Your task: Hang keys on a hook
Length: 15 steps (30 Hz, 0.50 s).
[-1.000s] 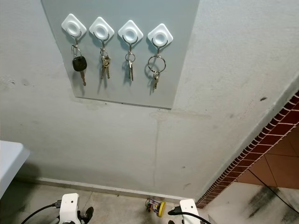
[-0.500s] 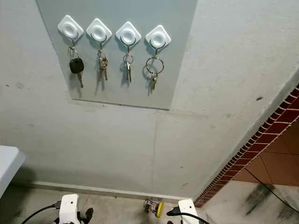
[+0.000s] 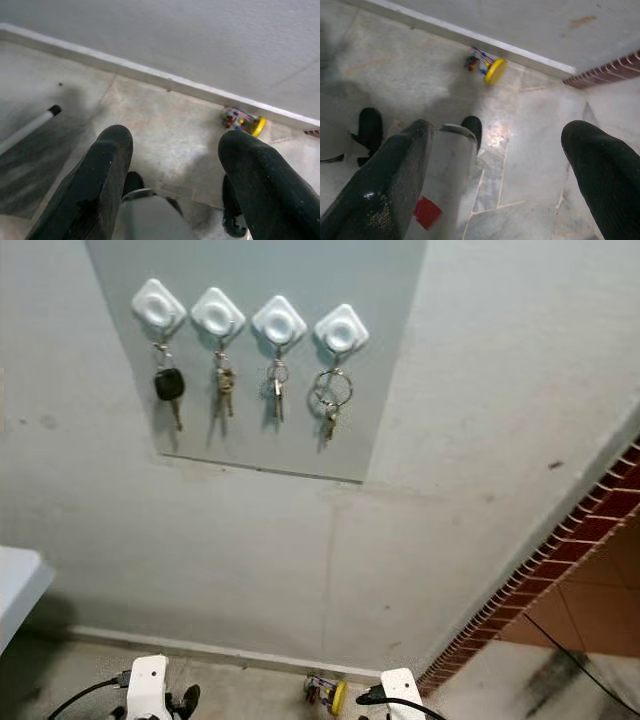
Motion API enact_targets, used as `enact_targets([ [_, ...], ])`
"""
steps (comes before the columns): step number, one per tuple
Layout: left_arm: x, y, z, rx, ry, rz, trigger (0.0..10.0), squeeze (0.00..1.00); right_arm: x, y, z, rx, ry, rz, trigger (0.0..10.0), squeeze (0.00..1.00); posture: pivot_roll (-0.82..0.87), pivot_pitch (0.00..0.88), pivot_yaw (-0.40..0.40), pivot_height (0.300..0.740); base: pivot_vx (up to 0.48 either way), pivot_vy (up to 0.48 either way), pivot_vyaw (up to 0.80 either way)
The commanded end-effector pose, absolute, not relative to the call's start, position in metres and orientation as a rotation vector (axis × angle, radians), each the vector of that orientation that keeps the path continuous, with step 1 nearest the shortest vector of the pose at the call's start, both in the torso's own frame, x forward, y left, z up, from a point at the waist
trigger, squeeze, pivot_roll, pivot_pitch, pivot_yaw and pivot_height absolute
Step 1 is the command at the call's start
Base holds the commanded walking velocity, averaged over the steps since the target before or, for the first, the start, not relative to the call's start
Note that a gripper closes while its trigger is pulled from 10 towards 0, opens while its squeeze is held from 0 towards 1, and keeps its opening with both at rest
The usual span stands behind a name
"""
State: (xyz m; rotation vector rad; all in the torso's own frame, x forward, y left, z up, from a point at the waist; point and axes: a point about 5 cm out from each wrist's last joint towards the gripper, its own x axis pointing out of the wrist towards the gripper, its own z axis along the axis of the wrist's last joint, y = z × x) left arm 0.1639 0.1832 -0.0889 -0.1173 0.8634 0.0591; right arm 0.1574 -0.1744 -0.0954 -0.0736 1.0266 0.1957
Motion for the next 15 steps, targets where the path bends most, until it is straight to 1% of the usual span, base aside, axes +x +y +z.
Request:
enact_targets([
  [1, 0.1609, 0.1826, -0.0905, -0.123, 0.877, 0.054, 10.0, 0.0, 0.1574, -0.1778, -0.095, -0.07, 1.023, 0.181, 10.0, 0.0, -0.08, 0.0, -0.019, 0.724, 0.0, 0.0, 0.0],
  [7, 0.1589, 0.1839, -0.0913, -0.12, 0.887, 0.056, 10.0, 0.0, 0.1574, -0.1798, -0.0948, -0.087, 1.023, 0.181, 10.0, 0.0, -0.08, 0.0, -0.018, 0.724, 0.0, 0.0, 0.0],
  [15, 0.1578, 0.1838, -0.0919, -0.117, 0.894, 0.053, 10.0, 0.0, 0.1564, -0.1802, -0.0953, -0.075, 1.029, 0.171, 10.0, 0.0, -0.08, 0.0, -0.018, 0.724, 0.0, 0.0, -0.61],
])
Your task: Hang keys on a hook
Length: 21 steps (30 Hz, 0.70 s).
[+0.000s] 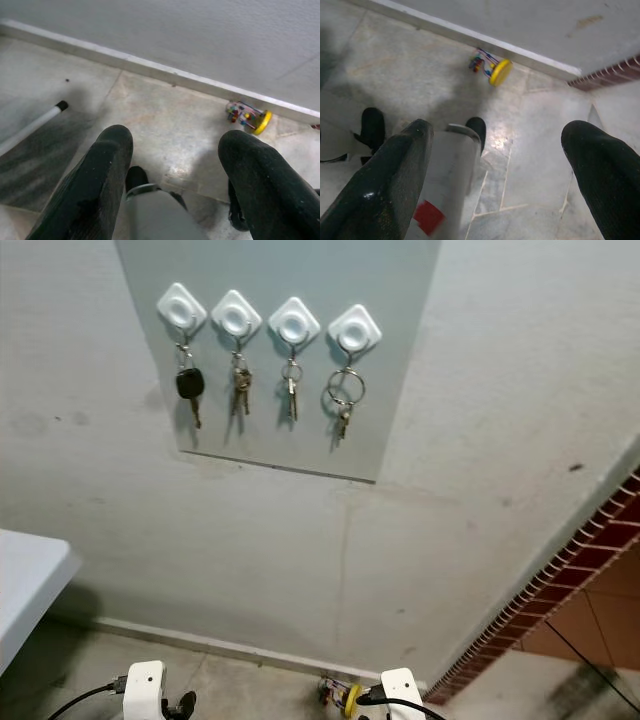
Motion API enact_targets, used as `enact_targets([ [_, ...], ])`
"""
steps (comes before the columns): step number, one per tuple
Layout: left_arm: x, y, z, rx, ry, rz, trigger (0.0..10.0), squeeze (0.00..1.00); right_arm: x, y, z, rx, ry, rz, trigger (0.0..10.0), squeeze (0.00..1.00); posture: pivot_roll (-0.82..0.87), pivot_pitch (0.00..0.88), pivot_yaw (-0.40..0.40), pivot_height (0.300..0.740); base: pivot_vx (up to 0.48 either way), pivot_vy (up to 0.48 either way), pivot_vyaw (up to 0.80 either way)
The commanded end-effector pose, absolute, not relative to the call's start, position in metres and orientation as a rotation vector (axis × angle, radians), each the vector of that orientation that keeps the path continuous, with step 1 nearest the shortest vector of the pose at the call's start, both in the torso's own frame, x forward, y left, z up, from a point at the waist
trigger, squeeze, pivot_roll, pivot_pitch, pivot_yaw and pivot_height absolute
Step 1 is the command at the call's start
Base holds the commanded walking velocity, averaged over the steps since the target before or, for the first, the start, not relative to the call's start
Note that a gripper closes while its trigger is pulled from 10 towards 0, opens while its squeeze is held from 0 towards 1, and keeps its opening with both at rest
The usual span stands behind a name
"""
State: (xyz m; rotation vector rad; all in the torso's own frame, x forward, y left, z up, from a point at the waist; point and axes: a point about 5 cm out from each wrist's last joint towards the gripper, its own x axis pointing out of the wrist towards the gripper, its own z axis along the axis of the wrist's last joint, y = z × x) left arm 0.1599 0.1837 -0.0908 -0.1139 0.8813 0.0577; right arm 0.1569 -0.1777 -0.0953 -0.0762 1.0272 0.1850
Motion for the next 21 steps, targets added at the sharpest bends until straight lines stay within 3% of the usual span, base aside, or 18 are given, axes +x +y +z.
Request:
enact_targets([
  [1, 0.1578, 0.1838, -0.0919, -0.116, 0.895, 0.052, 10.0, 0.0, 0.1563, -0.1802, -0.0954, -0.075, 1.03, 0.171, 10.0, 0.0, -0.08, 0.0, -0.018, 0.724, 0.0, 0.0, -0.6],
  [8, 0.1577, 0.1837, -0.092, -0.11, 0.897, 0.047, 10.0, 0.0, 0.156, -0.1795, -0.0956, -0.076, 1.031, 0.174, 10.0, 0.0, -0.08, 0.0, -0.017, 0.724, 0.0, 0.0, -0.59],
  [15, 0.1572, 0.1831, -0.0923, -0.116, 0.898, 0.046, 10.0, 0.0, 0.1563, -0.1788, -0.0955, -0.072, 1.029, 0.172, 10.0, 0.0, -0.08, 0.0, -0.016, 0.724, 0.0, -0.327, -0.57],
  [21, 0.1577, 0.1829, -0.0921, -0.118, 0.896, 0.047, 10.0, 0.0, 0.1564, -0.1788, -0.0953, -0.063, 1.023, 0.168, 10.0, 0.0, -0.08, 0.0, -0.015, 0.724, 0.0, -0.342, 0.0],
])
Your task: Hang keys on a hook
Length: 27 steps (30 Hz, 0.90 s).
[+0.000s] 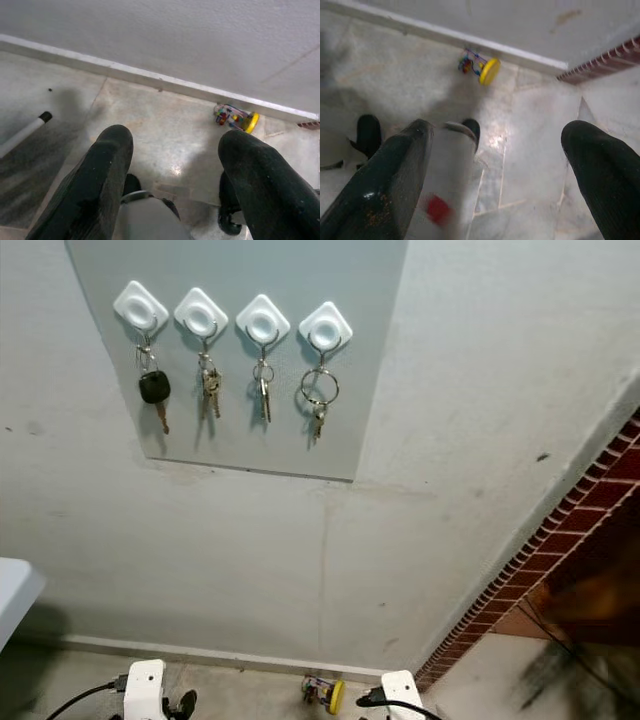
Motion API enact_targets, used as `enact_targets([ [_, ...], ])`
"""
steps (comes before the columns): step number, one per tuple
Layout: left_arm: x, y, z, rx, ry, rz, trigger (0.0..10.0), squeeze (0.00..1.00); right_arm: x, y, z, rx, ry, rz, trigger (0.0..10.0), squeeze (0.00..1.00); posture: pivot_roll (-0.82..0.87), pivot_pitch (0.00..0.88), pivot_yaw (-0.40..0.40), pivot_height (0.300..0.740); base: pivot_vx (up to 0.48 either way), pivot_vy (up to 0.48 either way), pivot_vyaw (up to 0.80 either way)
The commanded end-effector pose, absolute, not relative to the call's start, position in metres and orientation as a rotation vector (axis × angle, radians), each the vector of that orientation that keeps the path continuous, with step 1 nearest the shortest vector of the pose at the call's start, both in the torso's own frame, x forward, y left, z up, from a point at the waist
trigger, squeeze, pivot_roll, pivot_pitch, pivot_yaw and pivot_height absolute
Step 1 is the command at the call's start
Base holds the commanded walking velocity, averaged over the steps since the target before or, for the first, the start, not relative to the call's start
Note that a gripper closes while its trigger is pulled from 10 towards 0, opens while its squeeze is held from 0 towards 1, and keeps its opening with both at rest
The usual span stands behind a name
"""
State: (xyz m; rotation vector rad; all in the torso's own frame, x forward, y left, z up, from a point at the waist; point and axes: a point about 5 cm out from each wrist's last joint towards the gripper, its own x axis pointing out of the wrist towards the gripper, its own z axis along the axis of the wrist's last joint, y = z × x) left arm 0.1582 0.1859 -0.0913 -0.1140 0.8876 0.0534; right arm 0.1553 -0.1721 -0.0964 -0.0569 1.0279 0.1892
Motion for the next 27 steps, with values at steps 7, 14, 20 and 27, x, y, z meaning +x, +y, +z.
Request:
enact_targets([
  [7, 0.1586, 0.1835, -0.0916, -0.12, 0.892, 0.05, 10.0, 0.0, 0.1565, -0.179, -0.0952, -0.062, 1.02, 0.168, 10.0, 0.0, -0.08, 0.0, -0.015, 0.724, 0.0, -0.341, 0.0],
  [14, 0.1593, 0.1828, -0.0914, -0.128, 0.89, 0.052, 10.0, 0.0, 0.157, -0.1797, -0.0949, -0.063, 1.019, 0.167, 10.0, 0.0, -0.08, 0.0, -0.019, 0.724, 0.0, -0.337, 0.0],
  [20, 0.1597, 0.1827, -0.0913, -0.114, 0.89, 0.05, 10.0, 0.0, 0.157, -0.1802, -0.0949, -0.064, 1.019, 0.167, 10.0, 0.0, -0.08, 0.0, -0.02, 0.724, 0.0, -0.317, 0.0],
  [27, 0.1597, 0.183, -0.0913, -0.135, 0.887, 0.067, 10.0, 0.0, 0.1571, -0.1805, -0.0948, -0.063, 1.019, 0.166, 10.0, 0.0, -0.08, 0.0, -0.02, 0.724, 0.0, 0.0, 0.0],
])
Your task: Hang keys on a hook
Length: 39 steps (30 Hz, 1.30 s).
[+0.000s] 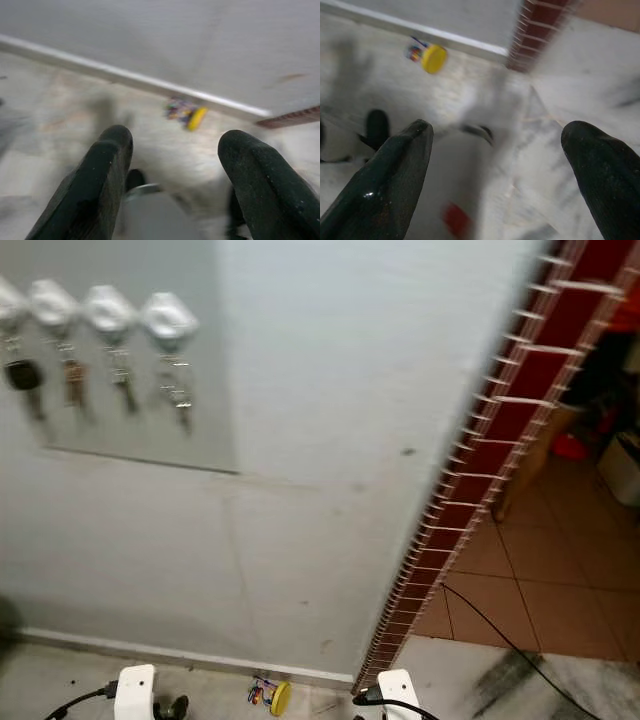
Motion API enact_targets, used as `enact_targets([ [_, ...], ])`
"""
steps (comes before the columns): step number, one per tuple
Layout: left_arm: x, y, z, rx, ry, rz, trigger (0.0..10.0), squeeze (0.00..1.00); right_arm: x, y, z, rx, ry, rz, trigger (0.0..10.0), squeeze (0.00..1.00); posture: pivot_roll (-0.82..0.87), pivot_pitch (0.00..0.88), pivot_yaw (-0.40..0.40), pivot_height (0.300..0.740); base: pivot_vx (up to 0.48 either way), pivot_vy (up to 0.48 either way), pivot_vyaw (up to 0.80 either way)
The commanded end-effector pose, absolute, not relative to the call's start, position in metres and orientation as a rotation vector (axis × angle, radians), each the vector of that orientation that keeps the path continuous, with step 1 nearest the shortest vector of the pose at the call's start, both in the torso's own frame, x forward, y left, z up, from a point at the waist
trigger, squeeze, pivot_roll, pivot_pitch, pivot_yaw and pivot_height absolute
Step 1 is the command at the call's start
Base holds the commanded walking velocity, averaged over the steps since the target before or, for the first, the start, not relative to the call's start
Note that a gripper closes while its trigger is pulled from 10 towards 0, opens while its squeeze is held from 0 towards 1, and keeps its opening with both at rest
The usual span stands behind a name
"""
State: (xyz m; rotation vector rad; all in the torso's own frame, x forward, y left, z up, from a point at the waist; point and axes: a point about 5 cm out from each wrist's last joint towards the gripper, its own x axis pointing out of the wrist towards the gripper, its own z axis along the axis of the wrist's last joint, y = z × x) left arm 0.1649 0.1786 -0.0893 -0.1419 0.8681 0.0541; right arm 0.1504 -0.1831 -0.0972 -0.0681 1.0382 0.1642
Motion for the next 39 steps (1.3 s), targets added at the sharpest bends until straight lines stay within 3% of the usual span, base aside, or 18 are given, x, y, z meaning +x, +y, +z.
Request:
enact_targets([
  [1, 0.1597, 0.183, -0.0913, -0.135, 0.887, 0.067, 10.0, 0.0, 0.1571, -0.1805, -0.0948, -0.063, 1.019, 0.166, 10.0, 0.0, -0.08, 0.0, -0.02, 0.724, 0.0, 0.0, 0.0],
  [23, 0.1556, 0.1832, -0.0934, -0.148, 0.912, 0.068, 10.0, 0.0, 0.1549, -0.1818, -0.0961, -0.087, 1.04, 0.155, 10.0, 0.0, -0.08, 0.0, -0.022, 0.724, 0.0, 0.0, 0.0],
  [28, 0.154, 0.1828, -0.0942, -0.141, 0.921, 0.065, 10.0, 0.0, 0.1547, -0.1812, -0.0962, -0.1, 1.041, 0.165, 10.0, 0.0, -0.08, 0.0, -0.022, 0.724, 0.0, 0.459, 0.0],
  [39, 0.1532, 0.1823, -0.0946, -0.136, 0.925, 0.06, 10.0, 0.0, 0.1545, -0.1806, -0.0964, -0.108, 1.042, 0.171, 10.0, 0.0, -0.08, 0.0, -0.025, 0.724, 0.0, 0.0, 0.0],
])
